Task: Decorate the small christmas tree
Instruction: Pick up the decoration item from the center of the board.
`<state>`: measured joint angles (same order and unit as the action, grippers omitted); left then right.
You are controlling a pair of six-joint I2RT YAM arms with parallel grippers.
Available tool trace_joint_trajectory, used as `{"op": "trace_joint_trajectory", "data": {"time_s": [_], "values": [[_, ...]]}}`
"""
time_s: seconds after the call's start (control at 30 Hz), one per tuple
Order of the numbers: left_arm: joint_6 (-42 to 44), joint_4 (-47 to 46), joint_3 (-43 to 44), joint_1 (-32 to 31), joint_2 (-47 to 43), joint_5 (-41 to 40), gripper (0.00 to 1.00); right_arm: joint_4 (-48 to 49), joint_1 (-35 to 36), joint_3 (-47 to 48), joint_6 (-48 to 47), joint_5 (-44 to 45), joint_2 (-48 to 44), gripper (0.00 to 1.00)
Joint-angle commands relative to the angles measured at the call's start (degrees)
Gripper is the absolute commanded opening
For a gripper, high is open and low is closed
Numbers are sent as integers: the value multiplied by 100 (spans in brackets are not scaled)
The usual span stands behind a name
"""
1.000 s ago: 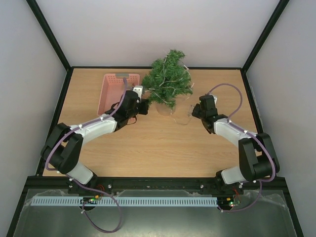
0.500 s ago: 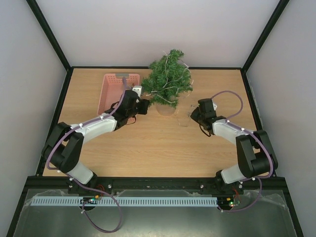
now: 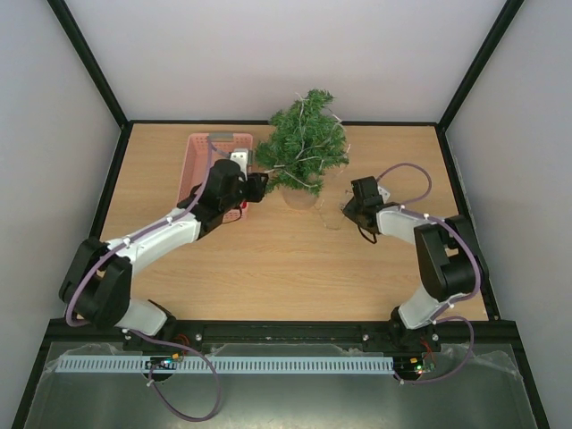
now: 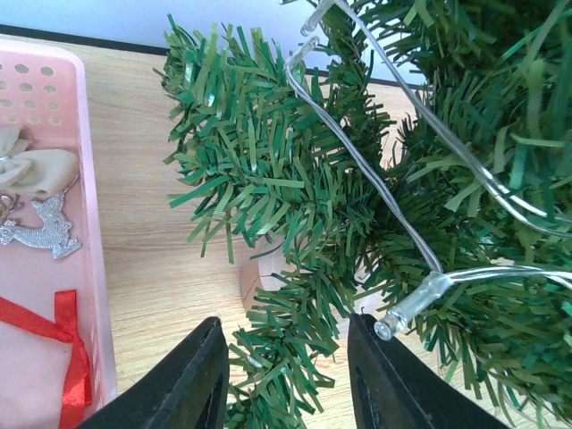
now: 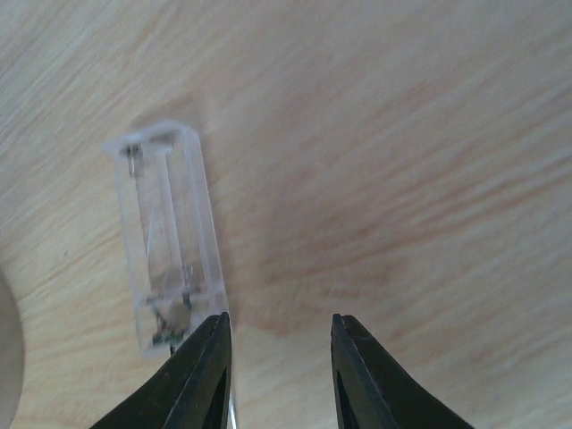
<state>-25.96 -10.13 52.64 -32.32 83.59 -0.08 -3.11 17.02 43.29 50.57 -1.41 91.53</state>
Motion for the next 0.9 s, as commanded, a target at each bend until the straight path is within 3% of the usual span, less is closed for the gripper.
{"op": "trace_joint_trajectory", "data": {"time_s": [0.0, 0.47, 0.87], "values": [[-134, 162, -142, 34, -391, 20, 38, -394, 21, 543, -773, 966, 289, 29], [-128, 283, -391, 46, -858, 77, 39, 149, -226, 1090, -736, 323, 1147, 24], [-170, 222, -427, 44, -861, 86, 39, 229, -278, 1160, -727, 141, 1108, 22]]}}
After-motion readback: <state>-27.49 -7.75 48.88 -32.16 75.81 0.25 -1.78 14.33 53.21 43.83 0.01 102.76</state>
